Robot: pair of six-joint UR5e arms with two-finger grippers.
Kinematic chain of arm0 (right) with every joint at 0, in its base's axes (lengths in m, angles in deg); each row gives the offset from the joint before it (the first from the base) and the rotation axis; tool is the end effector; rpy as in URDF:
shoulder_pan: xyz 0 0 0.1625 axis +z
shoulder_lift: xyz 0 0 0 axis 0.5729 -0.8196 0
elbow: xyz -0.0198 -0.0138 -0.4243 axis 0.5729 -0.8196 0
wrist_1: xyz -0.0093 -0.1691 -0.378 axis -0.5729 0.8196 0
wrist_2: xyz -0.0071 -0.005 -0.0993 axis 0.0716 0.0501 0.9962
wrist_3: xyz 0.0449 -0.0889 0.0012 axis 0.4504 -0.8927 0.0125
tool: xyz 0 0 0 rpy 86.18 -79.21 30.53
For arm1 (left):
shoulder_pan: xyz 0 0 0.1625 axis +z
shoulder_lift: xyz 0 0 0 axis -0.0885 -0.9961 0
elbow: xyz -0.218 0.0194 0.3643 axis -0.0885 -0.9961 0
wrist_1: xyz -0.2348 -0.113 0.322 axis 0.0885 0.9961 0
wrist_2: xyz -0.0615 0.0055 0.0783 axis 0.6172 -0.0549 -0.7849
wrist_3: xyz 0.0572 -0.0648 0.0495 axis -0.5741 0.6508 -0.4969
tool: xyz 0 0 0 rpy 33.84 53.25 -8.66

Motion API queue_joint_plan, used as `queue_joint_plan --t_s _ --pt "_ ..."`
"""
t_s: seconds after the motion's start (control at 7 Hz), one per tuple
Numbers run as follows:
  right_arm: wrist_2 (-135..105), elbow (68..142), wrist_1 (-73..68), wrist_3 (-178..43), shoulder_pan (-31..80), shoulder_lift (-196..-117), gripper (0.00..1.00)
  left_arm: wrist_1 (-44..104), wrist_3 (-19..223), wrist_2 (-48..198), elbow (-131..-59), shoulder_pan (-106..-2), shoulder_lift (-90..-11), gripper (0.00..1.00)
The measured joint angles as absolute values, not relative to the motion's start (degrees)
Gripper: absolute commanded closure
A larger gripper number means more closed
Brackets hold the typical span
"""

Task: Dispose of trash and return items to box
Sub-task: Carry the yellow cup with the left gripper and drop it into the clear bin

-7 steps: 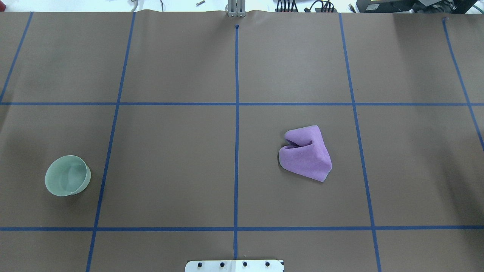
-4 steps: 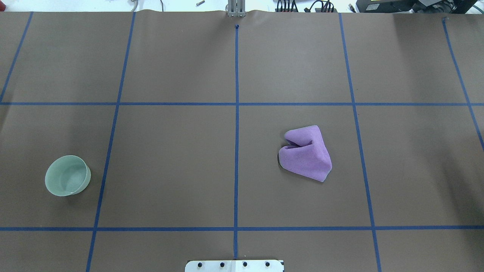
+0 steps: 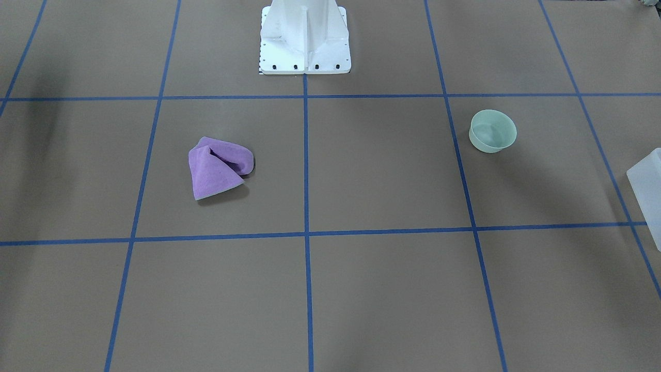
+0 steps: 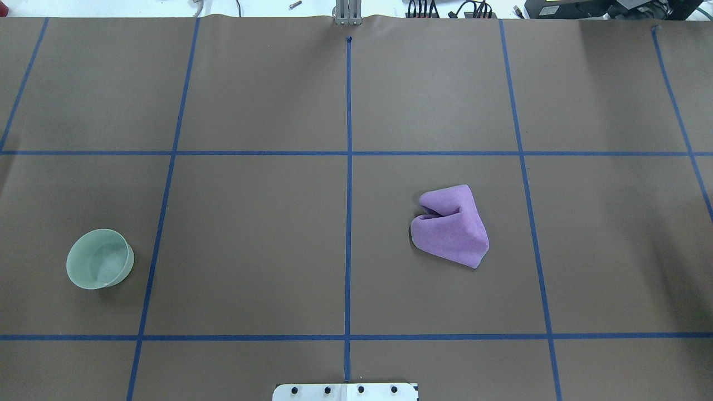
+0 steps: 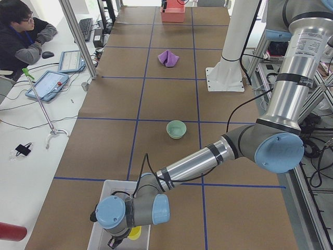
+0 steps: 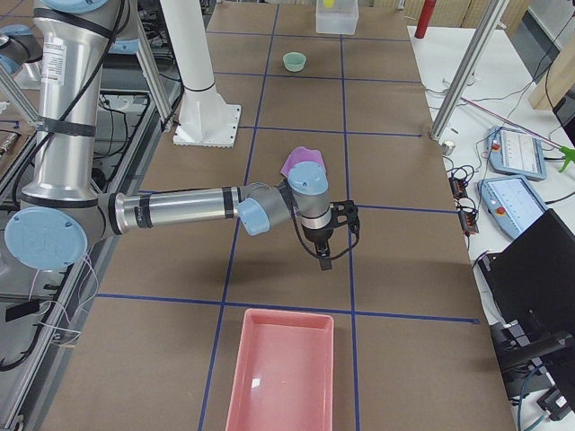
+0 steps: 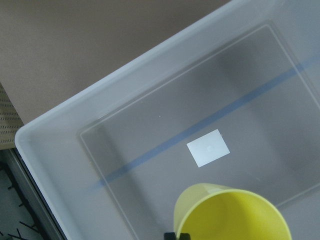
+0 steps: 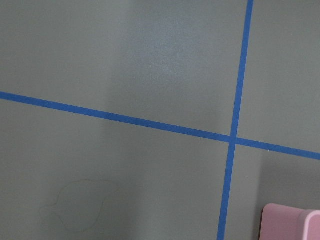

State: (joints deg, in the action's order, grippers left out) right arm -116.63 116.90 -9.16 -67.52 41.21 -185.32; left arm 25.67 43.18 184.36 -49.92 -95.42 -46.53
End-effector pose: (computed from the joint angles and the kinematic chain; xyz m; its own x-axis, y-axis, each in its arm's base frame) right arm -0.0339 -0.4571 0.5712 0.7684 -0.1677 0.6176 -0.0054 0.9633 0.2682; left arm -0.1669 -0.5284 0.8436 0.6490 0.5326 -0.5432 -0.3778 0.8454 0.3776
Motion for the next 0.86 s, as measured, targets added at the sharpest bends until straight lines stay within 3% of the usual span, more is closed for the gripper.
queue_joint_plan --t_s 0.43,0.57,0.86 --pt "-116.18 116.88 -9.21 -67.58 41.07 -185.19 0.0 28.31 40.89 185.65 -41.86 -95.54 -48.89 1.0" --pt "-116.16 116.88 -9.24 -67.58 41.0 -185.16 0.0 28.84 40.93 185.67 -40.67 -95.51 -49.46 0.89" --pt "-116.04 116.88 -9.24 -67.53 40.89 -185.11 0.0 29.16 41.22 185.68 -39.62 -95.39 -50.39 0.5"
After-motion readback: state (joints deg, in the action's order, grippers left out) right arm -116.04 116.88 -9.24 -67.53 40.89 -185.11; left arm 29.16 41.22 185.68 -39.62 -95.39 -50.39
